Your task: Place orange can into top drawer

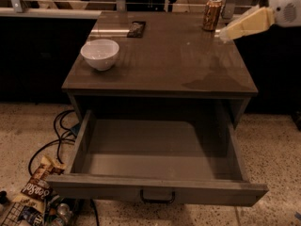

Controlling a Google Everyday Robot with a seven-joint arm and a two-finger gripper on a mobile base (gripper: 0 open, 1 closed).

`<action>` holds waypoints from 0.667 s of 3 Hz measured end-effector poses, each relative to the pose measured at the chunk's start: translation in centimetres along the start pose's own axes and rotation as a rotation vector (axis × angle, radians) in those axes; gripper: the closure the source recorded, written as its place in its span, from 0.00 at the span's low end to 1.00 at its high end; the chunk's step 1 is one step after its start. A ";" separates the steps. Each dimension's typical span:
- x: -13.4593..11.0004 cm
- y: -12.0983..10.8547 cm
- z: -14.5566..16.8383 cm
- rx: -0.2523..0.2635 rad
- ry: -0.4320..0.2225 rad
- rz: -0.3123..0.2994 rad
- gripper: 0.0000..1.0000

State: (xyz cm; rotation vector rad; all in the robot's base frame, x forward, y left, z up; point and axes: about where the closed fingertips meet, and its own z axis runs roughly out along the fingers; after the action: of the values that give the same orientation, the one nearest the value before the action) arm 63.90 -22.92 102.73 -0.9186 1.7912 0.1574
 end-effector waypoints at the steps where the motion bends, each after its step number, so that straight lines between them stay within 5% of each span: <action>1: 2.3 2.0 2.3 0.055 0.007 0.167 0.00; 2: 5.2 2.7 5.7 0.088 0.007 0.292 0.00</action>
Offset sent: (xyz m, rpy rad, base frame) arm 0.0449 0.0120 -0.0837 0.2679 0.0760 -0.2627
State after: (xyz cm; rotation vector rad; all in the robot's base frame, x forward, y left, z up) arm 65.67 -20.79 95.05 -0.5927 1.9162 0.2588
